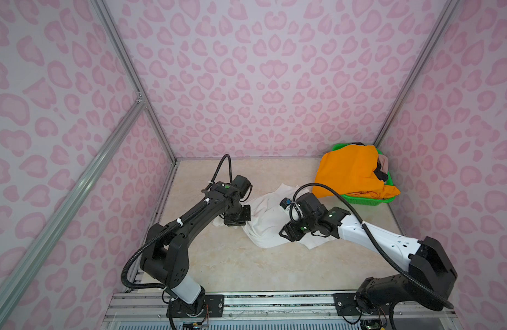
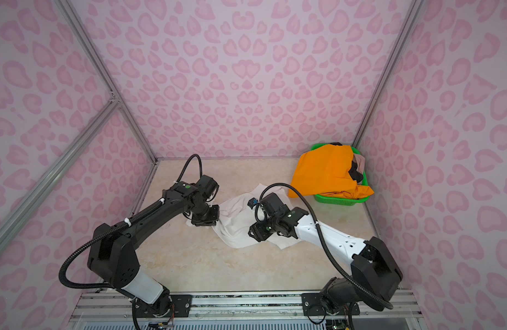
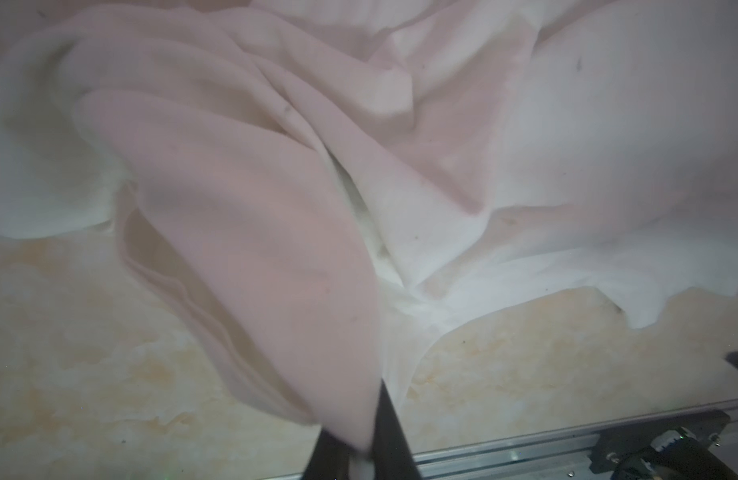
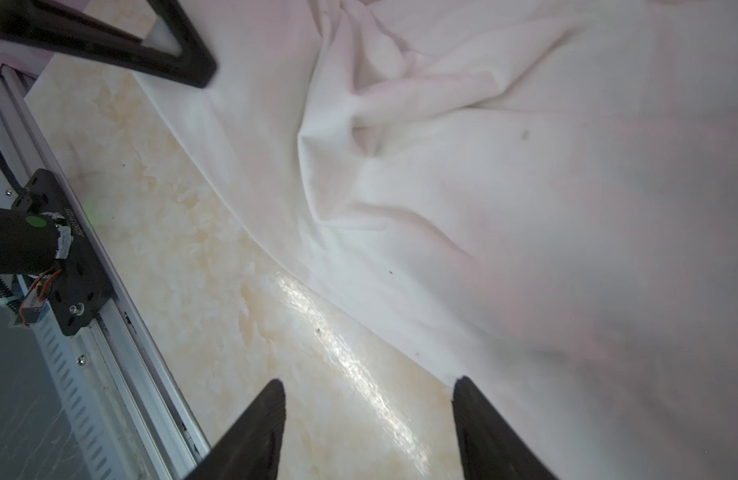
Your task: Fold and stack the mixed laundry pile
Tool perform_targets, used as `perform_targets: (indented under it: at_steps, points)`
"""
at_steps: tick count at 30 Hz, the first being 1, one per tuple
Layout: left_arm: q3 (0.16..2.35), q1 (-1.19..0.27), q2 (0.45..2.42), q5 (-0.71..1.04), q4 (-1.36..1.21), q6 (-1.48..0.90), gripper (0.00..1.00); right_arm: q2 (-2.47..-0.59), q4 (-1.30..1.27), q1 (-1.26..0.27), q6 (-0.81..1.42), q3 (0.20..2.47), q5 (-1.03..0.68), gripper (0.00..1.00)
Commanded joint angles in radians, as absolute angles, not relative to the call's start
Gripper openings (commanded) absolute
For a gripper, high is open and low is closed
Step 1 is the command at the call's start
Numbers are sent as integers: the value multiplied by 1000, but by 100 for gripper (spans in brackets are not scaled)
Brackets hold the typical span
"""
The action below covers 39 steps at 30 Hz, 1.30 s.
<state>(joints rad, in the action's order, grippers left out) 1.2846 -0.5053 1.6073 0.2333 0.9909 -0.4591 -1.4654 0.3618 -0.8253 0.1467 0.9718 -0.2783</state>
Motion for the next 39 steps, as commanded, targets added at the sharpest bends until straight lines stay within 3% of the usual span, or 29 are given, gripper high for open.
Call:
perform_targets:
  at_steps: [1,9,12,15,17,20,24,27,34,39]
  points:
    - [1258,-480,1583,342,905,-474,9,-1577,119,-898,173,993,-308,66]
    - [1211,-425,1536,385,881,-477,9,-1757,-164,-1012,254,1042,-283,65]
    - [1201,-407,1518,407,875,-477,9,-1791,-188,-1033,277,1054,-190,58]
    - [1187,-394,1503,413,877,-475,9,-1804,-188,-1033,301,1056,-75,45]
    - [1169,-385,1488,412,877,-476,14,-1790,-164,-1028,297,1054,-33,30]
    - [1142,-372,1451,390,880,-482,25,-1740,-115,-1012,282,1055,-47,12]
    - [1130,-364,1378,255,917,-505,45,-1658,29,-982,265,1083,-77,0]
    - [1123,-364,1339,122,957,-517,54,-1628,144,-921,308,1104,-83,0]
    - [1063,-399,1303,146,911,-455,51,-1889,600,-762,318,1336,-191,0]
    - [1046,-505,1357,131,882,-400,50,-1910,560,-763,342,1329,-242,0]
